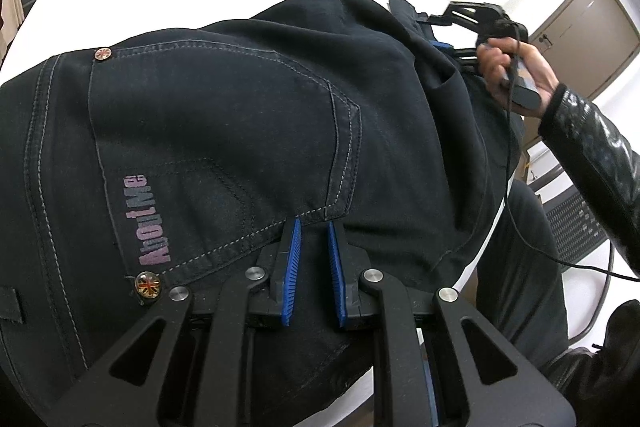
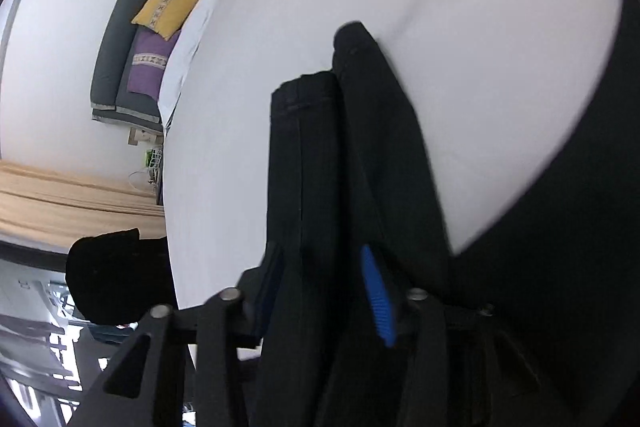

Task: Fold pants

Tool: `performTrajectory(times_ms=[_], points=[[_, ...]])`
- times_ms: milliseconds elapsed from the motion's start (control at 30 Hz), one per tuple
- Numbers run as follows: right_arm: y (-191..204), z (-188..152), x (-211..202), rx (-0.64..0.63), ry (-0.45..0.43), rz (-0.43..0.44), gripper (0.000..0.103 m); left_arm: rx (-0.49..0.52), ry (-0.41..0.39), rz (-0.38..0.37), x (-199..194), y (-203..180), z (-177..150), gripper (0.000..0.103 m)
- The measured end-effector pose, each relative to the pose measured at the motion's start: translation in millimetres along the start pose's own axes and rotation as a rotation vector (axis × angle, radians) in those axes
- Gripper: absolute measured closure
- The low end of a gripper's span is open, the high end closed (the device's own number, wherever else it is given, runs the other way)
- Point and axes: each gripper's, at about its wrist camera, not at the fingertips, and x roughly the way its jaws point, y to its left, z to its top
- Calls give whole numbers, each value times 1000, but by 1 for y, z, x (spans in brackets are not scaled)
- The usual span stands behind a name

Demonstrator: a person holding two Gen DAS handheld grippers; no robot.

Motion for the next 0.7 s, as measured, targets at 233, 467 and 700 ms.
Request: performTrajectory(times_ms=[233,467,700], points=[[12,12,17,-41,20,35,91,1,8,2,1,0,2,89],[1,3,-59,-123,-170,36,99,5,8,11,1,-3,3,89],[-93,-49,-201,17,-412,39,99,-14,1,15,-1,-4,4,89]])
